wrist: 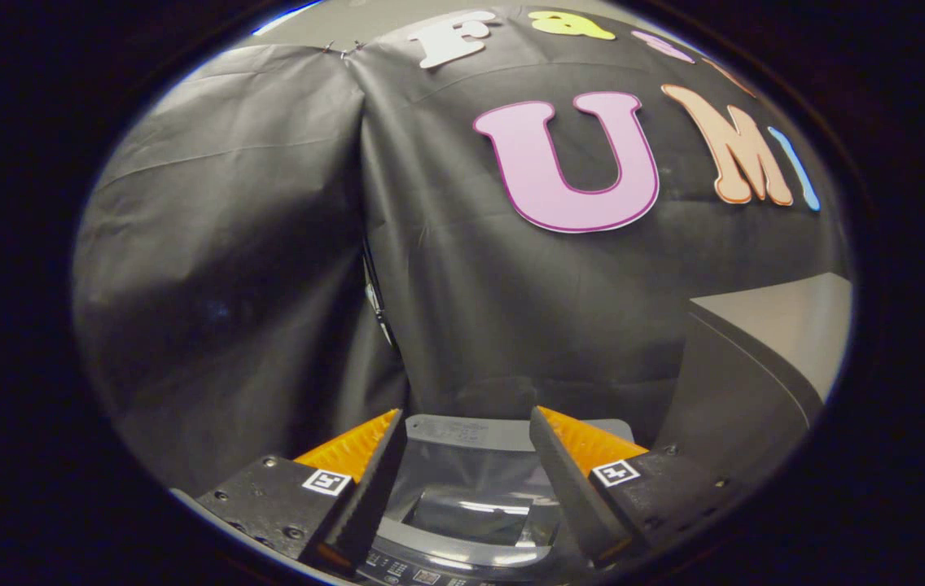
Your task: Put the clothes into the washing machine and then close the washing machine lid.
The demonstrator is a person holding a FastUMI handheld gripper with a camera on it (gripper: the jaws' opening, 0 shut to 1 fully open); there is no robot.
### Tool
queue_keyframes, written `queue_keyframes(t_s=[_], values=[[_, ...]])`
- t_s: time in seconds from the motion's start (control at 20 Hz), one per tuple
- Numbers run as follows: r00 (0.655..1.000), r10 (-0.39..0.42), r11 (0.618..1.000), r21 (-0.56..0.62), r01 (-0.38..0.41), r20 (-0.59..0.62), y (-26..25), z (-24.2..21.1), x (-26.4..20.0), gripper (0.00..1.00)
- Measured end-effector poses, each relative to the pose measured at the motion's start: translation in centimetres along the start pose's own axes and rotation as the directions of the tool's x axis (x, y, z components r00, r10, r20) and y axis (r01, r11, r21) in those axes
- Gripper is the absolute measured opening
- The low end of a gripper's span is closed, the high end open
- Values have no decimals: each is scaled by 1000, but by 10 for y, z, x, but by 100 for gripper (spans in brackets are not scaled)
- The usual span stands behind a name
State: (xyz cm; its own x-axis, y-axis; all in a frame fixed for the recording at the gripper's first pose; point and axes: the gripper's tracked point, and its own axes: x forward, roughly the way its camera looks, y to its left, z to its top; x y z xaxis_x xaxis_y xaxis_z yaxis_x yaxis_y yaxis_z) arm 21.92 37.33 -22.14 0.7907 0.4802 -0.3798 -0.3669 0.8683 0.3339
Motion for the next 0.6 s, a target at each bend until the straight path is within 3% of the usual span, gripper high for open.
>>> queue_keyframes(t_s=[0.6], values=[[992, 94, 995, 10, -95, 90, 22, 36, -41, 92]])
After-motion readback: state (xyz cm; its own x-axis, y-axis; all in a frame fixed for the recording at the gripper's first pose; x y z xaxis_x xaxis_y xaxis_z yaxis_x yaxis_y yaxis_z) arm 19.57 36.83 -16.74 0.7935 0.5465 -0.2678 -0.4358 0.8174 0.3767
